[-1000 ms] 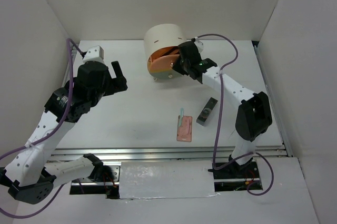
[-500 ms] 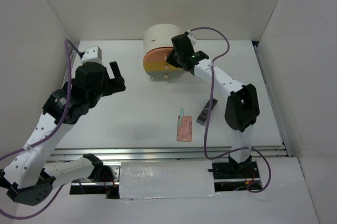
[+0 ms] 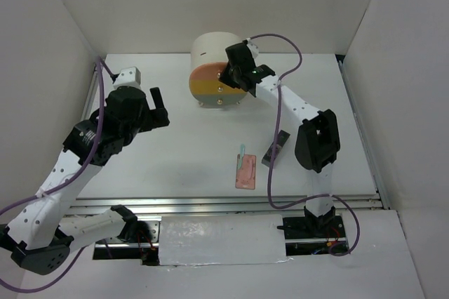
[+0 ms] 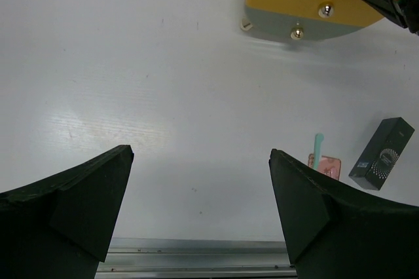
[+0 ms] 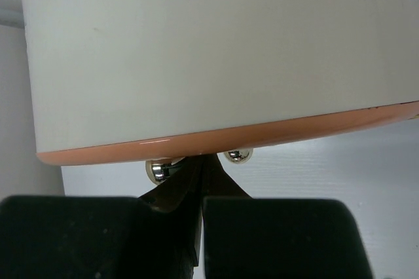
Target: Organize the makeup
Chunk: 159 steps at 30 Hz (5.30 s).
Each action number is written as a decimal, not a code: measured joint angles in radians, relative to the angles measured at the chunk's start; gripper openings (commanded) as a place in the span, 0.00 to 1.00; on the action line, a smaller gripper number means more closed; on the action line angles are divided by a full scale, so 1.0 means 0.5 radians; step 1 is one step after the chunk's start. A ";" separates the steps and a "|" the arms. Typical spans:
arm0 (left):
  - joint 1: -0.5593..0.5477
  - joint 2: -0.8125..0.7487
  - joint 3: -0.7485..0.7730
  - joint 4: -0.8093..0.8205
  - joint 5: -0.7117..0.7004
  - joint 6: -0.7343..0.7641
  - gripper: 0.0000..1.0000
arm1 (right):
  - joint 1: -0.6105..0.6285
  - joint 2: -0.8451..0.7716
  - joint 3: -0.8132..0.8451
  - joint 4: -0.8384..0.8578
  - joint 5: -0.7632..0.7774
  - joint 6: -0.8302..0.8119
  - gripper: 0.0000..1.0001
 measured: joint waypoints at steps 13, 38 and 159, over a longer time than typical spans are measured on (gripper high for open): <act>0.002 -0.007 -0.298 0.239 0.231 -0.053 0.99 | 0.040 -0.827 -1.003 0.412 -0.182 0.018 0.54; 0.002 -0.390 -0.291 0.126 0.416 -0.104 0.99 | -0.136 -0.359 -1.331 1.543 -0.771 0.303 0.75; 0.004 -0.291 -0.221 -0.246 0.266 -0.056 0.99 | 0.050 -1.395 -1.836 -0.678 0.620 0.791 0.99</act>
